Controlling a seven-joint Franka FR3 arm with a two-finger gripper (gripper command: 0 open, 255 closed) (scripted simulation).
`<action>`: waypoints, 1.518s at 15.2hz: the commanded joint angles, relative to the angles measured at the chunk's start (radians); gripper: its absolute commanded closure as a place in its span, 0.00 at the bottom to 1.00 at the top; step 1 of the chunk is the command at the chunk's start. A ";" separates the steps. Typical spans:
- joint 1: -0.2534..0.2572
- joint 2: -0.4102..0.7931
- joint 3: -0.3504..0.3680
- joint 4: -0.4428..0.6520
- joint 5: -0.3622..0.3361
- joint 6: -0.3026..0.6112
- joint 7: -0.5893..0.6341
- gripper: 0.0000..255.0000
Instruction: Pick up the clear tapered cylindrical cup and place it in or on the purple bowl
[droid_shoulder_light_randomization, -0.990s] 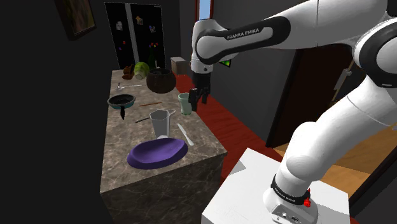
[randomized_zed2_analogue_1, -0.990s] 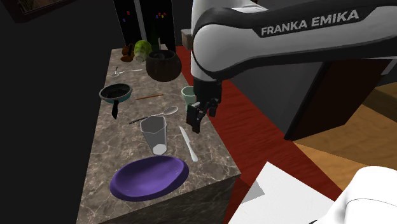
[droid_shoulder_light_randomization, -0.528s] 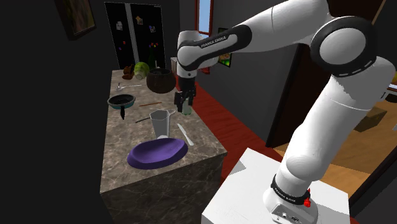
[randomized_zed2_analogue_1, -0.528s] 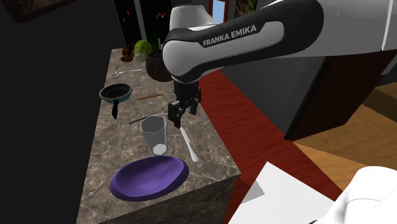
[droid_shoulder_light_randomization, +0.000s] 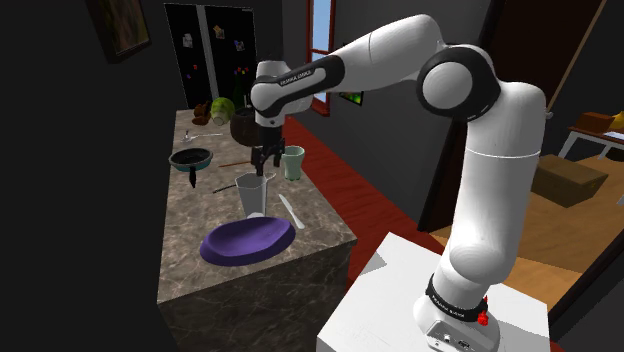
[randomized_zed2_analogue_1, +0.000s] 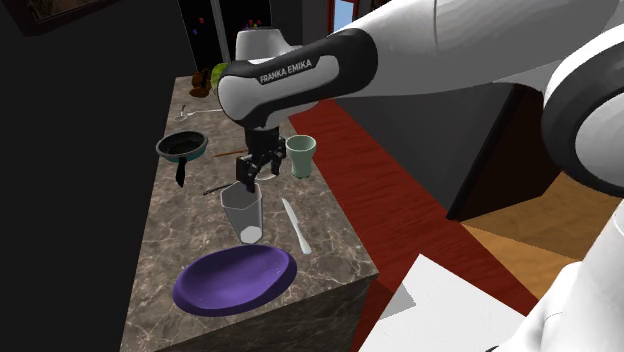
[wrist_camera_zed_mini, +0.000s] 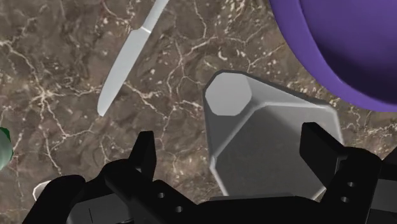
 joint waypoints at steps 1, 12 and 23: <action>-0.001 0.079 0.000 0.083 0.003 0.000 -0.007 0.00; 0.004 0.139 0.004 0.058 0.006 0.086 -0.010 0.00; 0.004 0.139 0.004 0.058 0.006 0.085 -0.010 1.00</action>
